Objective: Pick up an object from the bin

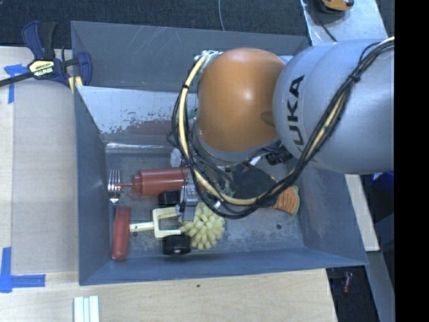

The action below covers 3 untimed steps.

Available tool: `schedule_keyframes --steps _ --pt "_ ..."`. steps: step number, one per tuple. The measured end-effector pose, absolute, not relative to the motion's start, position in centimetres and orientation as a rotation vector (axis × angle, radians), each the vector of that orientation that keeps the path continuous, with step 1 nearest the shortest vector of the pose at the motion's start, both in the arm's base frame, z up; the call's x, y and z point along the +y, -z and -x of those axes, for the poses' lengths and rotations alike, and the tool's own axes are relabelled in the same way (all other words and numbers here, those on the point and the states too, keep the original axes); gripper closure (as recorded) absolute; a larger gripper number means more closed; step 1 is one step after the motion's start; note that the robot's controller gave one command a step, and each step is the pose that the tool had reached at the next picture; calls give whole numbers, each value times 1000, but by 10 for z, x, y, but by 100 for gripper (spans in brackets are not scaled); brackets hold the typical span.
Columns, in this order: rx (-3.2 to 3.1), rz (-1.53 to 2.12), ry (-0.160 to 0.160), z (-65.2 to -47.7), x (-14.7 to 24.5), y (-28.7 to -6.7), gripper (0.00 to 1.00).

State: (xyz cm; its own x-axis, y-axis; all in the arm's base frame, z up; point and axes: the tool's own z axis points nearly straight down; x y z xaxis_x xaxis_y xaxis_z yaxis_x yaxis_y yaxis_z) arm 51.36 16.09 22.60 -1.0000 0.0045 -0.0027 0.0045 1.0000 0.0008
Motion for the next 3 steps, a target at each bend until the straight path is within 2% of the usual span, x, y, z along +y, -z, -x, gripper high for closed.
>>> schedule_keyframes --steps 1,2,3 --pt "3139 -7 -1 -514 161 -226 0" --pt "3131 101 -3 -507 167 -187 0" --pt "3122 239 -5 -511 163 -143 0"
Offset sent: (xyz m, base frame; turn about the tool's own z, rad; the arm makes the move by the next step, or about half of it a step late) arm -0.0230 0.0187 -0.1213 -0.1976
